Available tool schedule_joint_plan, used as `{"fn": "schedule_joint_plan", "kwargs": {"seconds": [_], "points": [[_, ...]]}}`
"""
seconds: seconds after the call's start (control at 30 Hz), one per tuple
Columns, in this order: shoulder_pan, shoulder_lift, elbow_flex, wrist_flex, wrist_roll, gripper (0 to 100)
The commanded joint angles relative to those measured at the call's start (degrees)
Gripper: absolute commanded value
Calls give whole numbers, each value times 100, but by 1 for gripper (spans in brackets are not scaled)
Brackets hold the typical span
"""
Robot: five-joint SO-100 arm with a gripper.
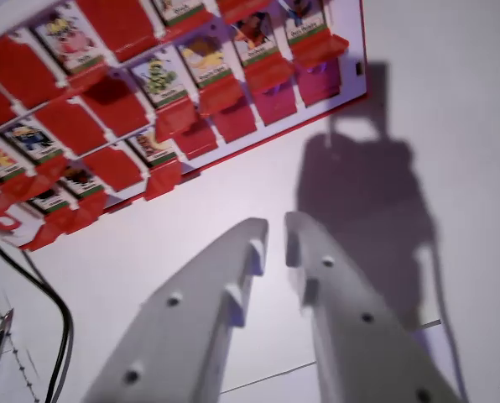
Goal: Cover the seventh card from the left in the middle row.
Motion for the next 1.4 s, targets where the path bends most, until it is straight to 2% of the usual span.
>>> {"fn": "schedule_joint_plan", "kwargs": {"seconds": [0.0,0.73,1.37], "points": [[123,-167,-677,-97,62,2],[325,-2637,-2461,-325,422,2],[246,-3542,-3199,-334,598,2]]}}
